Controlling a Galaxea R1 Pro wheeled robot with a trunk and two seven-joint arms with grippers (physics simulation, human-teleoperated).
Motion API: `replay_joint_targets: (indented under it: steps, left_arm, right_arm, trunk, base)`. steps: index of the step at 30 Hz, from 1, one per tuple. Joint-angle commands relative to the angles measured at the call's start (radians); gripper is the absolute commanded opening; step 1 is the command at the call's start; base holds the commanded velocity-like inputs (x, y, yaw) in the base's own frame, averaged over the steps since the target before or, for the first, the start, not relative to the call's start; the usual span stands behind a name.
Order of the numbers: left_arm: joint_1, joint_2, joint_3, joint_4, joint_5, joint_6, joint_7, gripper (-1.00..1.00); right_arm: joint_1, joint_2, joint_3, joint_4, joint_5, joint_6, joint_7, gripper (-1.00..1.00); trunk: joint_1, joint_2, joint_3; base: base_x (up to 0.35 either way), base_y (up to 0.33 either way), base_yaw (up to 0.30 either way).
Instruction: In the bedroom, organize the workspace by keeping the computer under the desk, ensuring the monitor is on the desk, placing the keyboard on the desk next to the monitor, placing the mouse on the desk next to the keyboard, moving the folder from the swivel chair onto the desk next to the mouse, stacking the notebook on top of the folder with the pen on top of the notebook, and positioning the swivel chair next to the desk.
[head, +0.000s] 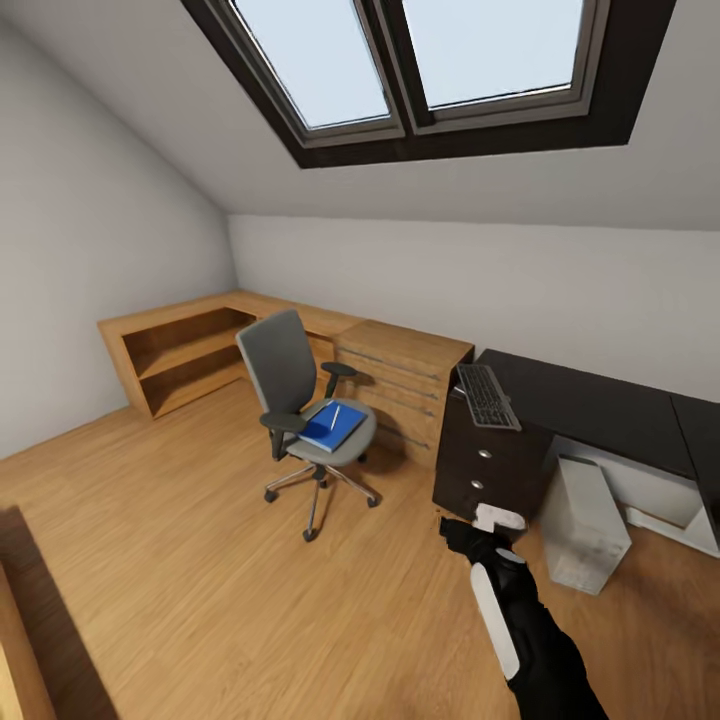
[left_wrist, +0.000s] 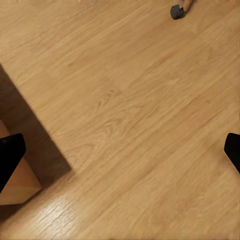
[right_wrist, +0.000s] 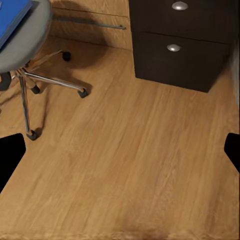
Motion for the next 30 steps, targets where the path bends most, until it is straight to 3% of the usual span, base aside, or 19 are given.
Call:
replay_joint_targets:
  steps: [1, 6, 11, 30]
  left_arm:
    - [0.0, 0.001, -0.008, 0.0, 0.01, -0.004, 0.007, 1.0]
    - [0.0, 0.0, -0.008, 0.0, 0.01, -0.004, 0.008, 1.0]
    - [0.0, 0.0, -0.009, 0.0, 0.01, -0.005, 0.006, 1.0]
    - [0.0, 0.001, -0.01, 0.0, 0.01, -0.009, 0.006, 1.0]
  right_arm:
    - [0.026, 0.001, 0.0, -0.034, -0.011, 0.013, -0.012, 1.0]
    - [0.128, 0.0, 0.0, -0.175, -0.012, 0.043, -0.032, 1.0]
    - [0.161, -0.001, 0.001, -0.246, -0.011, 0.051, -0.038, 1.0]
    - [0.182, -0.002, 0.061, -0.27, -0.015, 0.031, -0.037, 1.0]
  trunk:
    - [-0.004, 0.007, 0.002]
    - [-0.023, 0.042, 0.018]
    - [-0.042, 0.077, 0.034]
    - [-0.042, 0.077, 0.034]
  base:
    - [0.0, 0.0, 0.0]
    - [0.0, 0.0, 0.0]
    - [0.0, 0.0, 0.0]
    - [-0.018, 0.0, 0.0]
